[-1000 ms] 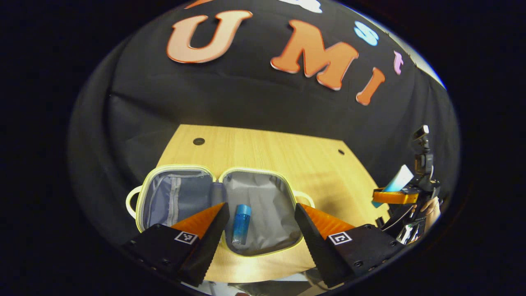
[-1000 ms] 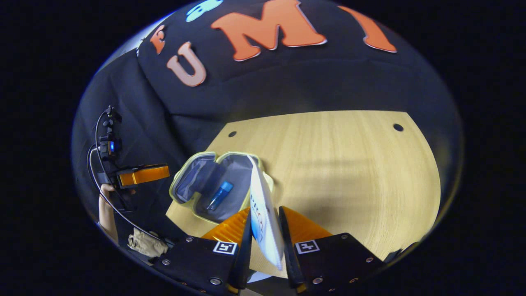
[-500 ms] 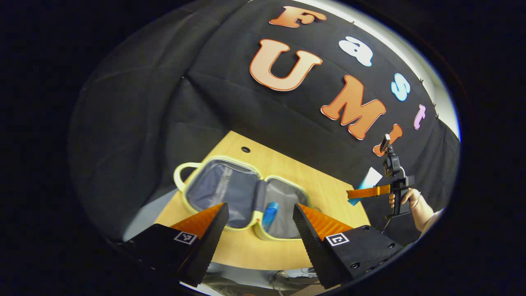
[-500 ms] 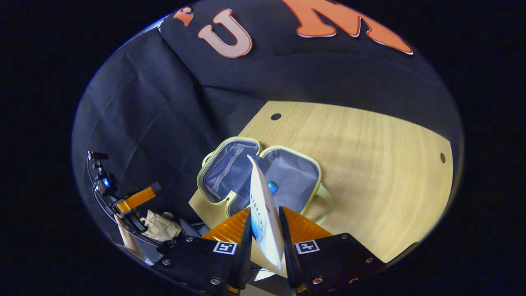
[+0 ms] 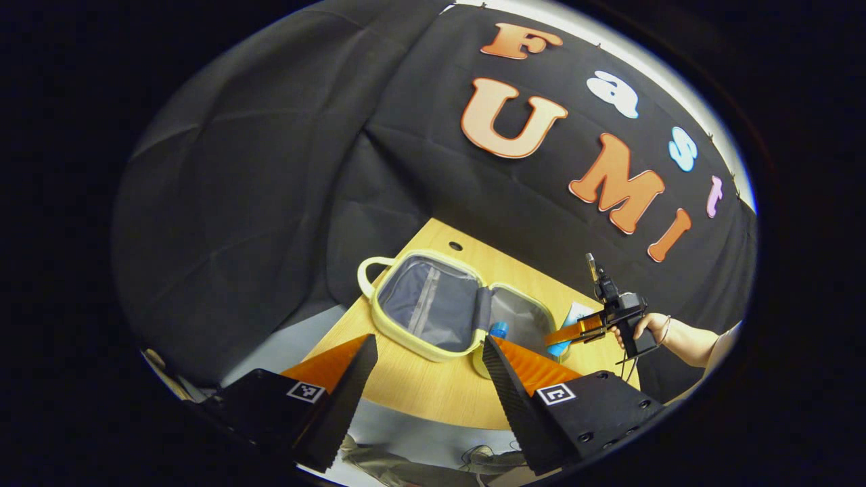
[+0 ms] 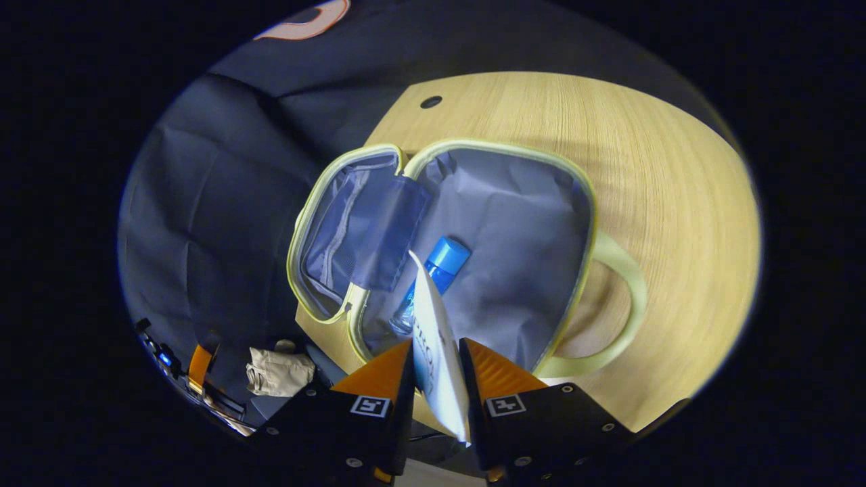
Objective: First open the suitcase, pack the skin care products into it, and then close the suitcase.
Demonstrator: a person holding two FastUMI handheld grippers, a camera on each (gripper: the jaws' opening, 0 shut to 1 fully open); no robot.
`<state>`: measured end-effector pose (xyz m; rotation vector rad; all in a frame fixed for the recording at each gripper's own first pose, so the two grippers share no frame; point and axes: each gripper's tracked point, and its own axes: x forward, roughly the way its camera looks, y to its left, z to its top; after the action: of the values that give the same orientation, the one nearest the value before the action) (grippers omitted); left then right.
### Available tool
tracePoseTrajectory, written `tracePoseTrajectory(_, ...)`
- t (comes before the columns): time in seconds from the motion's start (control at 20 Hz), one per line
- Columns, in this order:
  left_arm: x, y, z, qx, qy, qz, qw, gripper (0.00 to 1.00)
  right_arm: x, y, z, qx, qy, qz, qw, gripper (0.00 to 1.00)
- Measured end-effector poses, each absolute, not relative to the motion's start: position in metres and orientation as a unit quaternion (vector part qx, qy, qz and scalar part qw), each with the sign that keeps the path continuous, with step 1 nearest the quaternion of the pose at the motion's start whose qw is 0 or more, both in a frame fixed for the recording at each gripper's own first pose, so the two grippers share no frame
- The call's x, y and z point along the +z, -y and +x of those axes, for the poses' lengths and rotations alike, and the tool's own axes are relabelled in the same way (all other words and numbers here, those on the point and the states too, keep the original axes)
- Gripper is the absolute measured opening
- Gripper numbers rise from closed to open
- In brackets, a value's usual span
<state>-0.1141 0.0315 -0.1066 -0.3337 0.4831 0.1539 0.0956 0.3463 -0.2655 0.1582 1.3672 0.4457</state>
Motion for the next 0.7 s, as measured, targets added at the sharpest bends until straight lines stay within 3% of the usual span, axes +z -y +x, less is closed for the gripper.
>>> tracePoseTrajectory(0.35, -0.117, -0.043, -0.125, 0.094, -0.25, -0.177, 0.947, 0.98, -0.319, -0.332, 0.105, 0.126, -0.652, 0.09, 0.742, 0.37)
tracePoseTrajectory(0.5, -0.124, -0.042, -0.119, 0.095, -0.259, -0.194, 0.942, 0.98, -0.316, -0.337, 0.1, 0.125, -0.654, 0.106, 0.738, 0.44)
tracePoseTrajectory(0.55, -0.126, -0.04, -0.117, 0.093, -0.261, -0.198, 0.94, 0.98, -0.308, -0.34, 0.1, 0.13, -0.651, 0.116, 0.739, 0.58)
tracePoseTrajectory(0.6, -0.127, -0.039, -0.119, 0.092, -0.262, -0.202, 0.939, 0.98, -0.3, -0.342, 0.1, 0.133, -0.646, 0.124, 0.741, 0.6)
tracePoseTrajectory(0.65, -0.127, -0.037, -0.118, 0.09, -0.262, -0.205, 0.939, 0.98, -0.293, -0.346, 0.099, 0.138, -0.641, 0.132, 0.743, 0.83)
tracePoseTrajectory(0.7, -0.128, -0.036, -0.112, 0.087, -0.26, -0.21, 0.939, 0.98, -0.282, -0.347, 0.1, 0.144, -0.637, 0.139, 0.745, 0.9)
